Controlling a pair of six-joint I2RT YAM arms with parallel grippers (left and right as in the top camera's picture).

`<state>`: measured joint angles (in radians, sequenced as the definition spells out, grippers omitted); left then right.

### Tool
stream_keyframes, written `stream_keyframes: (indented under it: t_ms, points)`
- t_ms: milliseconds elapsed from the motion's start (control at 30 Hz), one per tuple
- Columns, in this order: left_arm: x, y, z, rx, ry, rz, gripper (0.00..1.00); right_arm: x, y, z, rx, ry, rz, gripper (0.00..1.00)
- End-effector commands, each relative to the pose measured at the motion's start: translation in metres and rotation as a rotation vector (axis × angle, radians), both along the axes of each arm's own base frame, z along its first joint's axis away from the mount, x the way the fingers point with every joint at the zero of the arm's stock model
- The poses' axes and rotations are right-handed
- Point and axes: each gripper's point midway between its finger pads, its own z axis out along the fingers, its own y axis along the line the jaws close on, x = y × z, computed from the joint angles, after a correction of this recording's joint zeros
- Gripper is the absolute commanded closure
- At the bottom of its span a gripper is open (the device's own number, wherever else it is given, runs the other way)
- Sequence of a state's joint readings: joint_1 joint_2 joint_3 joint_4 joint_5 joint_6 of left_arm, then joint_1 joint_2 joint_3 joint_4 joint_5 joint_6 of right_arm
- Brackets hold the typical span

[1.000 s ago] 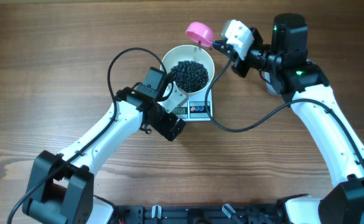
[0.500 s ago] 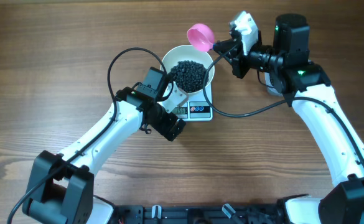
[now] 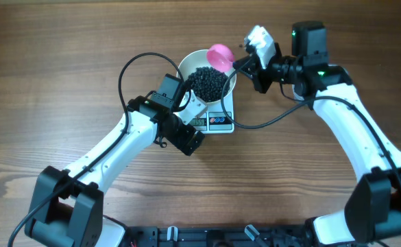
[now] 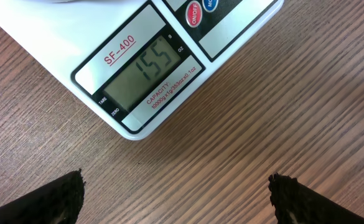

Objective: Scoop item into bowl and weigh 150g on scale
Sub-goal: 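Tilt the scoop with the right gripper to add beans gradually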

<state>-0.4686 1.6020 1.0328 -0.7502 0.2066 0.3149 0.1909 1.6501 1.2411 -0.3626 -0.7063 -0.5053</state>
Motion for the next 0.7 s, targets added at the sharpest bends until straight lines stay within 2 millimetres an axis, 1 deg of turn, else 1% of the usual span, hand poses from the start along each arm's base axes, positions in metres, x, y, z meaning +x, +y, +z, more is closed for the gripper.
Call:
stream_keyframes:
  t_ms: [0,33,167,267,367,467,567,667]
  points:
    - [-0.002,-0.001,0.002,-0.011,0.000,0.003,0.02,0.003,0.005,-0.010,-0.062,-0.113,0.121,0.96]
    - [-0.002,-0.001,0.002,-0.011,0.000,0.003,0.00,0.004,0.005,-0.013,-0.072,-0.122,0.132,0.96]
    - [-0.002,-0.001,0.002,-0.011,0.000,0.003,0.00,0.010,0.001,-0.027,-0.139,-0.167,0.158,0.96]
    - [-0.002,-0.001,0.002,-0.011,0.000,0.003,0.00,0.013,0.002,-0.023,-0.148,-0.217,0.175,0.96]
    - [-0.002,-0.001,0.002,-0.011,0.000,0.003,0.00,0.014,0.003,-0.023,-0.148,-0.224,0.175,0.96]
    - [-0.002,-0.001,0.002,-0.011,0.000,0.003,0.00,0.013,0.008,-0.027,-0.175,-0.261,0.217,0.96]
    - [-0.002,-0.001,0.002,-0.011,0.000,0.003,0.00,0.015,0.012,-0.038,-0.213,-0.251,0.212,0.96]
    - [-0.002,-0.001,0.002,-0.011,0.000,0.003,0.00,0.018,0.017,-0.044,-0.211,-0.258,0.221,0.96]
